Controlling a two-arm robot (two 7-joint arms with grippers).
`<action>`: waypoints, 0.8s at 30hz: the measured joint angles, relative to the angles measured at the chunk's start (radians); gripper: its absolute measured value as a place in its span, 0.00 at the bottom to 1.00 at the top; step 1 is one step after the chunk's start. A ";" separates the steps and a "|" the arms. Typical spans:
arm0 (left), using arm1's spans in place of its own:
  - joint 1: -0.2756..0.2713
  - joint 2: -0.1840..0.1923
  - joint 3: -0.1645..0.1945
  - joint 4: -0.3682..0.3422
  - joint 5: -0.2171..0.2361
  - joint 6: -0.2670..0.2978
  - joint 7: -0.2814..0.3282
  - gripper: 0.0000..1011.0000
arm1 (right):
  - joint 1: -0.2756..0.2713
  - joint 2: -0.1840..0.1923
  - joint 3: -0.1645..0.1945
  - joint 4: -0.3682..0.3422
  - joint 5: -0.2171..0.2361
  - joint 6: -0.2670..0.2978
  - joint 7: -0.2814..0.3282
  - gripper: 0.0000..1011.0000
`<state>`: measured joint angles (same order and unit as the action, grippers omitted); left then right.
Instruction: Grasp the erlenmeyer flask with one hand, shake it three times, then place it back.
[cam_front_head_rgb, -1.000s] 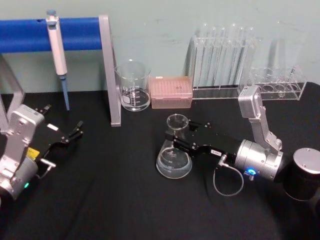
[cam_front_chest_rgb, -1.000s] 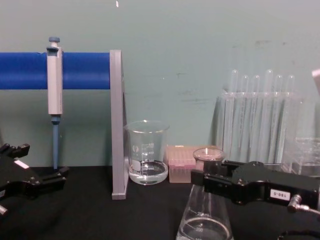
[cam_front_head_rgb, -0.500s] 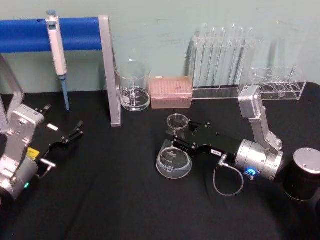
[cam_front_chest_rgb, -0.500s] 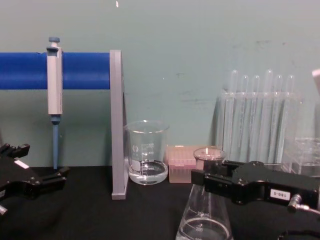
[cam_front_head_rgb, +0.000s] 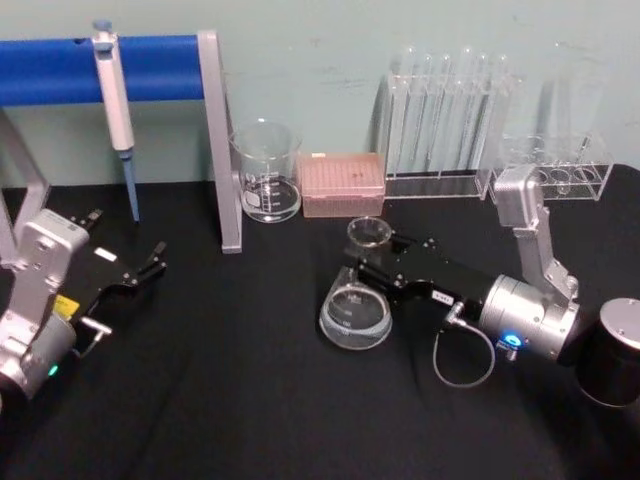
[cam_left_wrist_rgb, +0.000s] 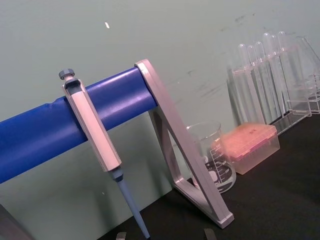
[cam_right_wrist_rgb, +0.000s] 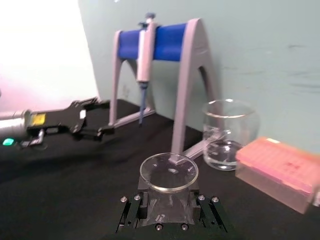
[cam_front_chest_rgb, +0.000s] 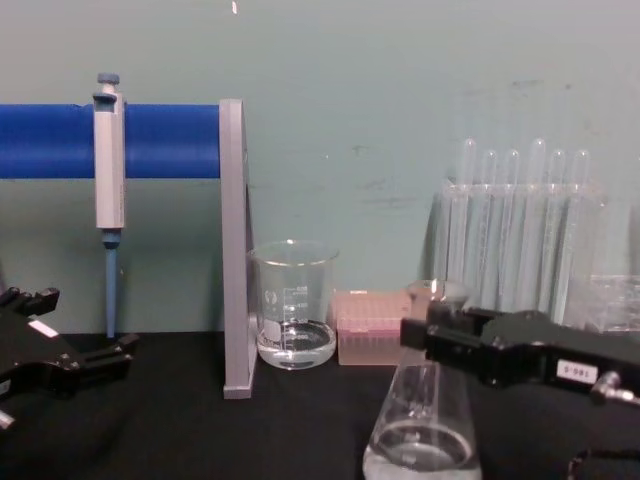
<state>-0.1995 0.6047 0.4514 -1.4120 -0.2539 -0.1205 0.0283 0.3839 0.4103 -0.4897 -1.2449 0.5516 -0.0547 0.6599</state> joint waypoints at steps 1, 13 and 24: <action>0.000 0.000 0.000 0.000 0.000 0.000 0.000 0.99 | -0.005 0.001 0.006 -0.008 0.005 0.005 -0.008 0.45; 0.000 0.000 0.000 0.000 0.000 0.000 0.000 0.99 | -0.090 0.013 0.108 -0.169 0.063 0.055 -0.183 0.45; 0.000 0.000 0.000 0.000 0.000 0.000 0.000 0.99 | -0.170 0.004 0.194 -0.304 -0.073 0.032 -0.441 0.45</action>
<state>-0.1995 0.6046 0.4514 -1.4120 -0.2539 -0.1205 0.0283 0.2144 0.4143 -0.2961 -1.5490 0.4787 -0.0229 0.2188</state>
